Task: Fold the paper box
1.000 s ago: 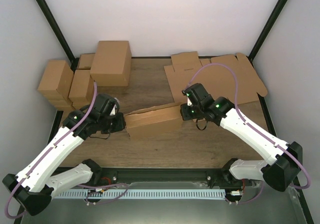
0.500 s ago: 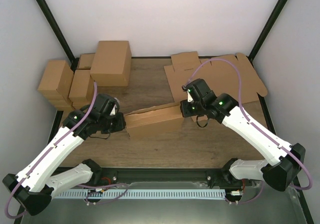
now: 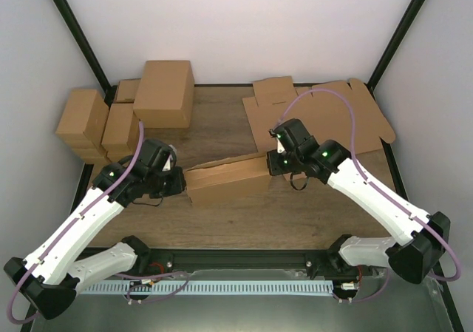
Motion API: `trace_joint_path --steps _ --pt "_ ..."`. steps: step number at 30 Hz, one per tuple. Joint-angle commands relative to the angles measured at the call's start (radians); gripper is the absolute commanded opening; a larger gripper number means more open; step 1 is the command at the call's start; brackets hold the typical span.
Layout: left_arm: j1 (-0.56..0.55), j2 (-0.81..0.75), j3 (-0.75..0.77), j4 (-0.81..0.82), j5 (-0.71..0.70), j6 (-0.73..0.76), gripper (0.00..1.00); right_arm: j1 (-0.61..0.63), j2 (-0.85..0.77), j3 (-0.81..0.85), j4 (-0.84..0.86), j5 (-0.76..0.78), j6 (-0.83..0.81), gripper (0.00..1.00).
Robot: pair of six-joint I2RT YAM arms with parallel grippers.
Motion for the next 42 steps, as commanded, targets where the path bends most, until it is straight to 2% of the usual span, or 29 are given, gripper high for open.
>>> trace_joint_path --steps 1,23,30,36,42 --pt "0.001 0.008 -0.01 -0.025 0.007 0.005 0.04 0.01 -0.025 -0.048 -0.039 0.008 0.019 0.01" --pt "0.001 -0.007 -0.075 0.007 0.027 -0.003 0.04 0.027 -0.029 -0.203 -0.017 0.036 0.028 0.01" --pt "0.0 -0.002 -0.025 0.005 0.016 0.002 0.05 0.04 -0.033 -0.247 -0.016 0.051 0.033 0.01" --pt "0.001 0.005 0.111 -0.036 0.013 0.044 0.41 0.04 -0.043 -0.228 0.009 0.048 0.018 0.01" --pt "0.0 0.024 0.221 -0.075 0.007 0.08 0.55 0.04 -0.054 -0.22 0.084 0.039 0.001 0.01"
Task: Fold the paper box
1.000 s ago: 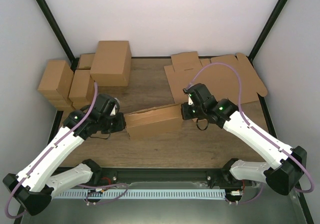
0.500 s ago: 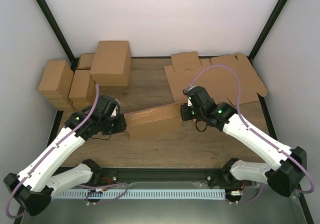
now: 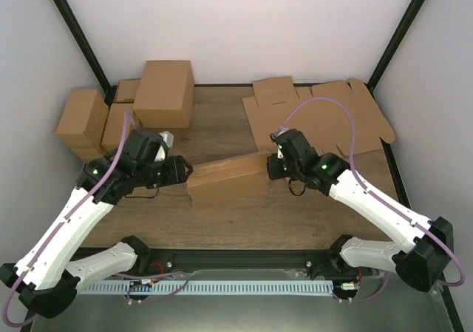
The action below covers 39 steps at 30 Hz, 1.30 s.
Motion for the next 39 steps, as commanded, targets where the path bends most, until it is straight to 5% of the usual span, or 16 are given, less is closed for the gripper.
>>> trace_joint_path --steps 1,10,13,25,29,34,39 --pt "0.001 0.021 0.067 -0.035 -0.004 0.044 0.56 0.014 0.025 -0.036 -0.102 -0.037 -0.01 0.02" --pt "0.005 0.116 0.154 0.05 -0.022 0.15 0.57 0.015 -0.015 0.046 -0.073 -0.015 -0.019 0.26" --pt "0.005 0.156 0.176 0.09 -0.015 0.183 0.56 0.015 -0.015 0.06 -0.076 -0.007 -0.018 0.26" --pt "0.006 0.255 0.182 0.235 0.089 0.287 0.57 0.015 -0.003 0.111 -0.035 -0.018 -0.021 0.24" --pt "0.006 0.28 0.162 0.252 0.096 0.298 0.55 0.015 0.019 0.114 -0.043 0.017 -0.018 0.14" --pt "0.006 0.297 0.14 0.27 0.117 0.304 0.46 0.015 0.035 0.111 -0.056 0.028 -0.011 0.02" --pt "0.005 0.321 0.099 0.277 0.161 0.312 0.32 0.015 0.03 0.094 -0.091 0.018 -0.006 0.01"
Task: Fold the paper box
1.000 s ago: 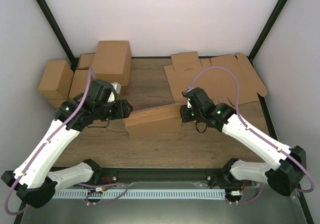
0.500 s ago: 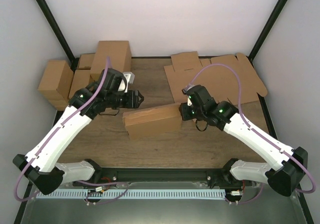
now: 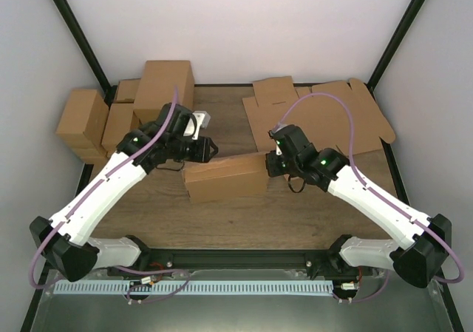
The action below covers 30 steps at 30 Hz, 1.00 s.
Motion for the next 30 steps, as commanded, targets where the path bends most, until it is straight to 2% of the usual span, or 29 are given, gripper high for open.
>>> trace_joint_path --steps 1,5,18,30 --pt "0.005 0.025 -0.042 0.035 0.066 0.019 0.3 0.009 -0.002 0.015 -0.054 -0.002 0.016 0.01" --pt "0.005 0.027 -0.086 0.058 0.107 0.017 0.26 0.009 -0.018 -0.032 -0.067 -0.016 0.015 0.01" --pt "0.005 -0.012 -0.191 0.076 0.104 -0.006 0.24 0.02 -0.025 -0.162 -0.028 -0.061 0.046 0.01" --pt "0.005 -0.026 -0.204 0.089 0.121 -0.009 0.24 0.031 -0.017 -0.107 -0.051 -0.035 0.019 0.01"
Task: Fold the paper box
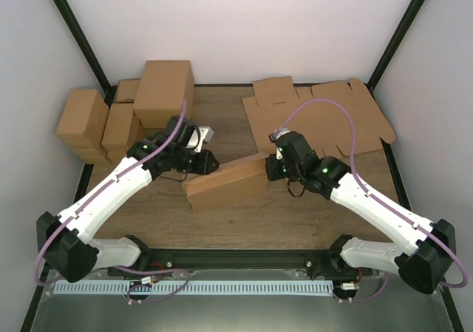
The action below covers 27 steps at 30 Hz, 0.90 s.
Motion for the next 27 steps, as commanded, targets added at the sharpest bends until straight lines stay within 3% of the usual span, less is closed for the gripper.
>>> trace_joint_path --steps 1,14,18,22,25,27 --pt "0.0 -0.023 -0.015 0.008 0.028 -0.003 0.24 0.016 0.054 -0.004 -0.165 -0.026 0.012 0.01" --pt "0.0 -0.031 -0.037 0.012 0.047 0.011 0.24 0.061 0.051 -0.128 -0.139 -0.068 0.092 0.01" --pt "0.0 -0.03 -0.034 0.015 0.045 0.01 0.24 0.061 0.009 -0.09 -0.151 -0.065 0.076 0.2" --pt "0.0 -0.038 0.001 0.003 0.007 0.002 0.24 0.06 -0.028 0.001 -0.168 -0.052 0.053 0.29" --pt "0.0 -0.037 0.062 -0.024 -0.033 0.004 0.24 0.061 -0.016 0.084 -0.207 -0.049 0.029 0.44" --pt "0.001 -0.039 0.102 -0.044 -0.063 0.006 0.26 0.061 -0.009 0.135 -0.238 -0.048 0.016 0.47"
